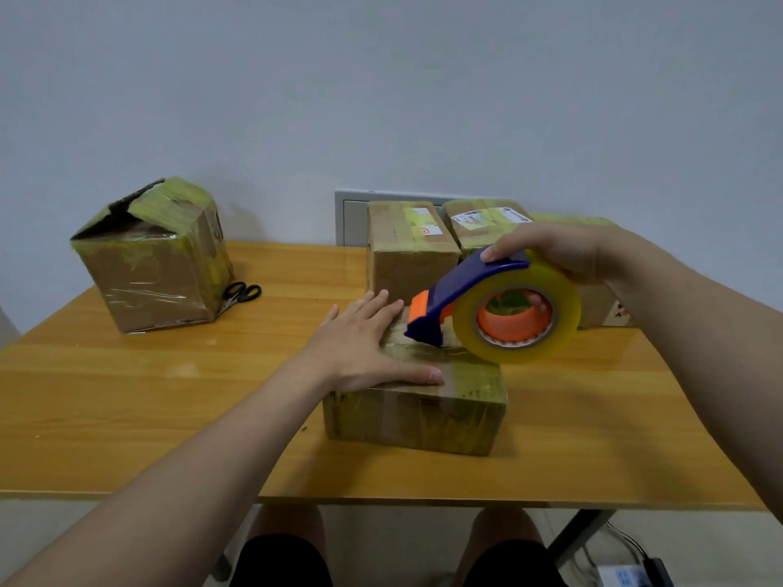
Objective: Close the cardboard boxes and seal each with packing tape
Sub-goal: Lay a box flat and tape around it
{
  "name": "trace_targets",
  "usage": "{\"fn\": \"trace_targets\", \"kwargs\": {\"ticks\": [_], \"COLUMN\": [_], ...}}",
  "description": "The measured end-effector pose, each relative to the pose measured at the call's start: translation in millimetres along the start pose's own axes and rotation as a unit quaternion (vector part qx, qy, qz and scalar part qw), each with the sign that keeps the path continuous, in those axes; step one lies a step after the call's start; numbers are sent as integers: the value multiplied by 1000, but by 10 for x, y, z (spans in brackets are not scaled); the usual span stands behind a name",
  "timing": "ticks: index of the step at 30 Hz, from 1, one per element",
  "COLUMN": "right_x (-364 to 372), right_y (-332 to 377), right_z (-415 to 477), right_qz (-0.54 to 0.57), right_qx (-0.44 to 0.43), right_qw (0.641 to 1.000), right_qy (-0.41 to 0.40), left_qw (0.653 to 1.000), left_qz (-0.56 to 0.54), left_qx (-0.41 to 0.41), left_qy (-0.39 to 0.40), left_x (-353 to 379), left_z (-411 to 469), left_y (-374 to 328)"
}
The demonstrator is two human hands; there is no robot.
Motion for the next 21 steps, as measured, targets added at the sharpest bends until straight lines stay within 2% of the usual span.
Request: {"fn": "trace_targets", "kwargs": {"ticks": [5, 11, 16, 21], "right_x": [6, 40, 74, 51], "right_y": [-120, -11, 31, -107], "right_z": [-109, -118, -110, -68], "right_qz": [16, -46, -42, 2], "right_qx": [-37, -59, -62, -24], "right_qw": [999, 995, 996, 1000], "right_qy": [-25, -62, -48, -10], "left_qw": [999, 993, 999, 999], "left_qz": [42, 108, 31, 41], "left_qx": [0, -2, -7, -23], "left_qy": [31, 49, -18, 7], "left_x": [0, -35, 3, 152], "left_z": [-3, 41, 150, 196], "left_y": [-43, -75, -316, -300]}}
Point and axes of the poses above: each hand's wrist, its own z-axis towards the middle knuckle, its own x-axis out of the palm, y = z × x, the point moved 9 cm from there along z, towards the middle knuckle, and after that the axes turned 14 degrees about x, right-handed, at the moved point
